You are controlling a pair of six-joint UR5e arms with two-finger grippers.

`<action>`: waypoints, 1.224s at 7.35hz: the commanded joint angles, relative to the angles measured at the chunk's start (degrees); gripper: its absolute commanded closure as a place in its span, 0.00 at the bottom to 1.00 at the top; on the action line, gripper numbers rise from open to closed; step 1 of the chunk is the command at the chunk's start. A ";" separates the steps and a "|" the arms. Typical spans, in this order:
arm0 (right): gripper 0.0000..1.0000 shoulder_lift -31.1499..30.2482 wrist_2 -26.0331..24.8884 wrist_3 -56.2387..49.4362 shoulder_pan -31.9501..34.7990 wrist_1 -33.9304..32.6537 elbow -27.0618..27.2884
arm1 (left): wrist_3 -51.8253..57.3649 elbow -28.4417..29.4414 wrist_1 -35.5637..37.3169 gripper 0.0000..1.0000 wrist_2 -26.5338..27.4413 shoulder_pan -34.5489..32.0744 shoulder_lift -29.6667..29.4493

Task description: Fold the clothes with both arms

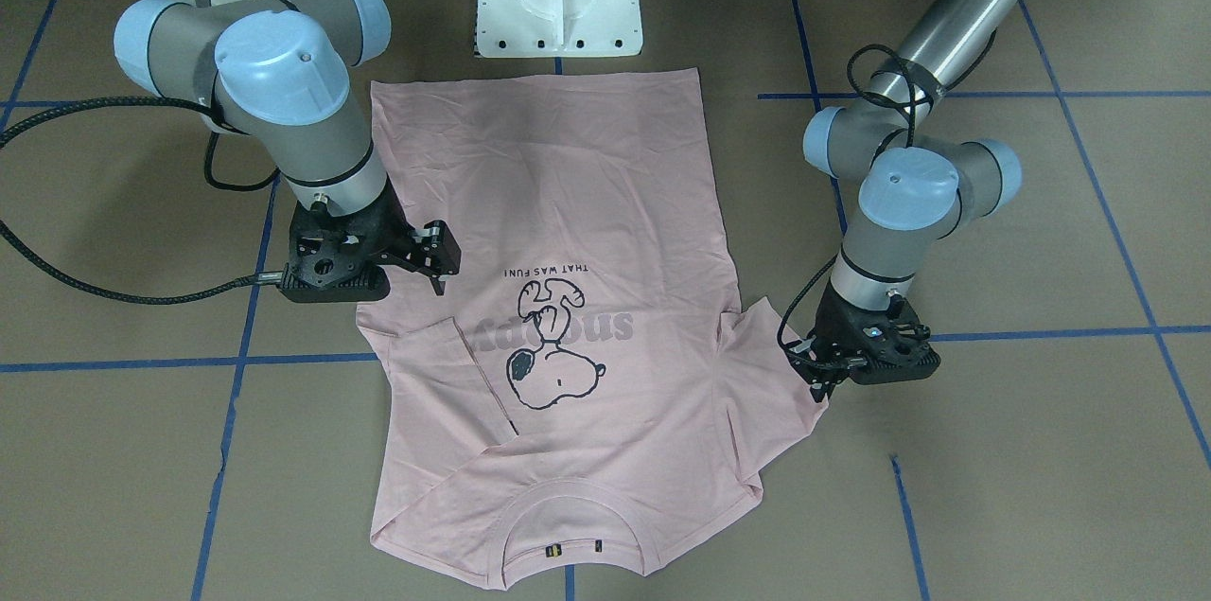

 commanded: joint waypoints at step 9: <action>0.00 -0.27 -0.15 -0.18 -0.22 0.00 -0.24 | -17.53 13.49 1.03 0.00 0.26 5.50 -20.04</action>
